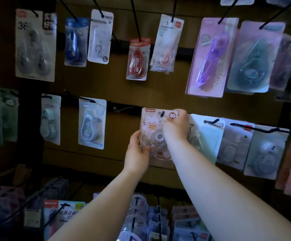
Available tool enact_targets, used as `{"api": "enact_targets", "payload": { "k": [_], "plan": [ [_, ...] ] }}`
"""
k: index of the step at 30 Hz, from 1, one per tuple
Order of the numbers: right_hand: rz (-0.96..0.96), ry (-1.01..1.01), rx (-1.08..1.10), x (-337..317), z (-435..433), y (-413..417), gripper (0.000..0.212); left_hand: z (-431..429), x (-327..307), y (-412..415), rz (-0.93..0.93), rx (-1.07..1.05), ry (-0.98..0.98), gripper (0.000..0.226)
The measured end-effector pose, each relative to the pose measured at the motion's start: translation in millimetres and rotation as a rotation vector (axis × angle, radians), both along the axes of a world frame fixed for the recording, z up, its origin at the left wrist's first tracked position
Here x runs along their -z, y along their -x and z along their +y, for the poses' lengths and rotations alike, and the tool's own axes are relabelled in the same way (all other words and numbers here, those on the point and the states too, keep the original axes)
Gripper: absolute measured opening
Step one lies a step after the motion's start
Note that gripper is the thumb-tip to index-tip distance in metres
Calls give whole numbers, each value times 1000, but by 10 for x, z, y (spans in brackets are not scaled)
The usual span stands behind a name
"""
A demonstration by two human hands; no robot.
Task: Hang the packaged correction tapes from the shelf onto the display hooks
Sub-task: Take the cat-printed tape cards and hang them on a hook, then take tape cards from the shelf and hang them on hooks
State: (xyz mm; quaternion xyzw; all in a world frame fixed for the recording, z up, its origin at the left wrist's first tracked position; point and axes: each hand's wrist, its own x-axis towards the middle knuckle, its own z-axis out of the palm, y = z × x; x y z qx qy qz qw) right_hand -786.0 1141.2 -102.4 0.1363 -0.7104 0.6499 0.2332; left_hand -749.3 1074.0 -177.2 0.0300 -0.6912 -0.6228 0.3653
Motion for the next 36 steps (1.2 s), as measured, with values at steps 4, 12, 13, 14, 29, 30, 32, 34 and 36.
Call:
{"api": "enact_targets", "payload": {
  "k": [4, 12, 13, 14, 29, 30, 32, 34, 36],
  "plan": [
    [0, -42, -6, 89, -9, -18, 41, -41, 102, 39, -8, -28, 15, 55],
    [67, -244, -36, 495, 66, -282, 68, -168, 449, -367, -119, -188, 83, 64],
    [69, -244, -66, 572, 103, -356, 67, -159, 520, -479, -123, -200, 79, 62],
    [68, -242, -93, 654, 143, -439, 63, -146, 597, -601, -120, -205, 66, 59],
    [-435, -314, -362, 3128, 869, -1354, 40, 304, 3006, -1739, -559, -315, -284, 22],
    [-520, -341, -366, 3361, 880, -1303, 39, 301, 3177, -1684, -642, -294, -284, 17],
    [-714, -404, -364, 3802, 872, -1151, 31, 287, 3480, -1563, -792, -272, -241, 11],
    [-917, -439, -330, 4235, 862, -960, 15, 278, 3731, -1425, -929, -259, -198, 18],
    [-1055, -481, -272, 4596, 878, -780, 23, 264, 3977, -1274, -1048, -226, -154, 27]
  ]
}}
